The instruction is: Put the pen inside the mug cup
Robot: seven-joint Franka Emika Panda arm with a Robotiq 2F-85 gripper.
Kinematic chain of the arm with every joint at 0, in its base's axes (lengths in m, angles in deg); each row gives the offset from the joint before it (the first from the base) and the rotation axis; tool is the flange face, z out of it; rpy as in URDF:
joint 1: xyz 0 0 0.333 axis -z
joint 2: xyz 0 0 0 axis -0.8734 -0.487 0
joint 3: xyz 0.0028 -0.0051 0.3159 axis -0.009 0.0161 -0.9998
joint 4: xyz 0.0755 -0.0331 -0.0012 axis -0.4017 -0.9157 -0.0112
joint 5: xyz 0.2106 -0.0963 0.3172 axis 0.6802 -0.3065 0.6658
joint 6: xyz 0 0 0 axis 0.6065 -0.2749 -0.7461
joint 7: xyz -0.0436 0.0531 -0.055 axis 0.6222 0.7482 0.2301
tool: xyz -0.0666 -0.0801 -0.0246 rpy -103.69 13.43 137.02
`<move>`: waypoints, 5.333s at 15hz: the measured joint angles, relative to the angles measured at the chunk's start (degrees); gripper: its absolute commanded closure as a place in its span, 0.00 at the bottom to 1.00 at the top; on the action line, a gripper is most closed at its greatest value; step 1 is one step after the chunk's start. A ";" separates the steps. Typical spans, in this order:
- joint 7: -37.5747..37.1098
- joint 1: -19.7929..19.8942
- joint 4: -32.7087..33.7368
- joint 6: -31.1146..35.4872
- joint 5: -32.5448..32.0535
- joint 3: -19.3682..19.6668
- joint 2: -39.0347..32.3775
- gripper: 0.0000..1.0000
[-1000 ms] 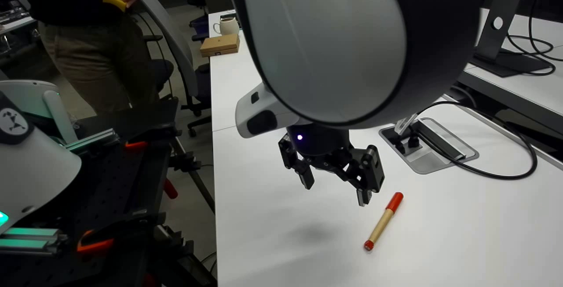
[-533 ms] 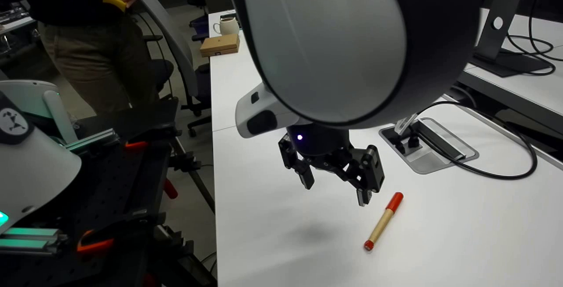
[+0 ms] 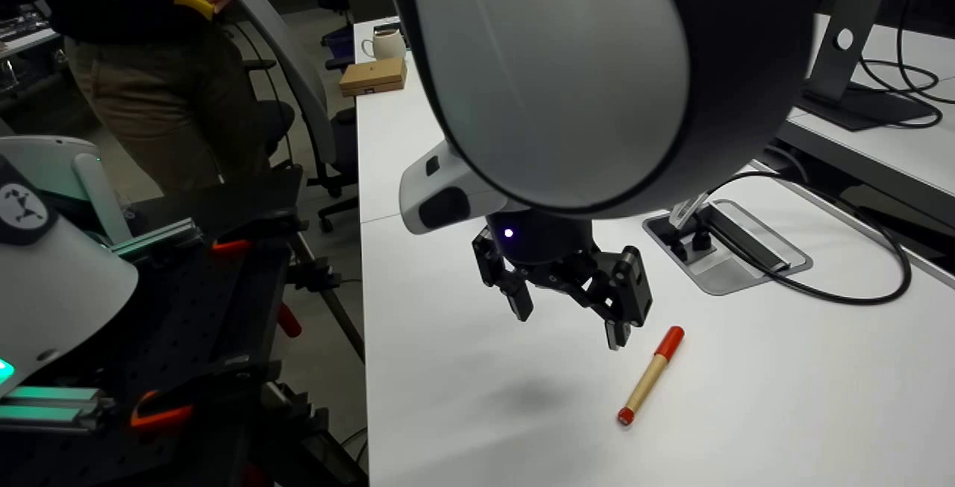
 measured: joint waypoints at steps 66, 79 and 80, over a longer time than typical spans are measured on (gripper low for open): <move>-16.22 5.29 14.05 -0.05 0.21 -6.05 -11.87 0.00; -21.57 0.43 15.19 0.04 0.18 -1.04 -14.07 0.00; -21.06 1.75 14.77 0.02 0.17 -2.61 -14.14 0.00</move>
